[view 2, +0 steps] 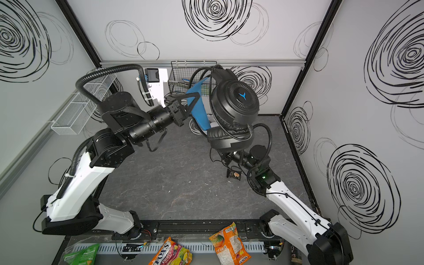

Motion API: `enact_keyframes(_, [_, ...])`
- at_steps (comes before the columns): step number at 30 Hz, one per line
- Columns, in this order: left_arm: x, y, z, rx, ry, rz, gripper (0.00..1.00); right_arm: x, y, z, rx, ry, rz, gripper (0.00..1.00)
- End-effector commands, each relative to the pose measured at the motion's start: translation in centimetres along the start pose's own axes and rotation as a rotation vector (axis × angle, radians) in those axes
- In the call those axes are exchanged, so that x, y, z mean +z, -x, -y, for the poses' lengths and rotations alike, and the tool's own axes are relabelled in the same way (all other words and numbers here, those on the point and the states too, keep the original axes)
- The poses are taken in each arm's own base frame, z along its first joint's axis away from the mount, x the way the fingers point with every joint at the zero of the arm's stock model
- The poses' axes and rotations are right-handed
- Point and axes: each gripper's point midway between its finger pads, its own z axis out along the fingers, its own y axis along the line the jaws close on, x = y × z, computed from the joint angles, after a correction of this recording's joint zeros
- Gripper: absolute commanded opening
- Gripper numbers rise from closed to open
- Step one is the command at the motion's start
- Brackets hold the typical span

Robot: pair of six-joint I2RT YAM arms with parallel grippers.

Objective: Wrap the headphones
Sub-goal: 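Raise the black headset high with the left while the right pulls the cable down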

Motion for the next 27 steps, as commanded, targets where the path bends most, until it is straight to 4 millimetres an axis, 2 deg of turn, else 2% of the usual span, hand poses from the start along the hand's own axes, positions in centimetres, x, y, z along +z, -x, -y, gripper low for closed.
enact_keyframes(1, [-1.6, 5.4, 2.4, -0.048, -0.092, 0.176, 0.00, 0.3, 0.2, -0.4, 0.011, 0.010, 0.021, 0.32])
enact_keyframes(13, [-1.9, 7.5, 1.2, -0.074, -0.073, 0.251, 0.00, 0.2, -2.7, 0.0, 0.057, -0.025, -0.033, 0.22])
enact_keyframes(18, [-2.1, 8.2, 0.6, -0.091, -0.052, 0.280, 0.00, -0.1, -3.6, 0.0, 0.064, -0.032, -0.048, 0.11])
enact_keyframes(22, [-2.2, 8.7, -0.4, -0.103, -0.008, 0.312, 0.00, -0.1, -4.0, 0.1, 0.056, -0.044, -0.066, 0.00])
enact_keyframes(27, [-2.8, 9.0, -2.8, -0.113, 0.120, 0.366, 0.00, -0.3, -4.8, -0.7, 0.001, -0.029, -0.107, 0.00])
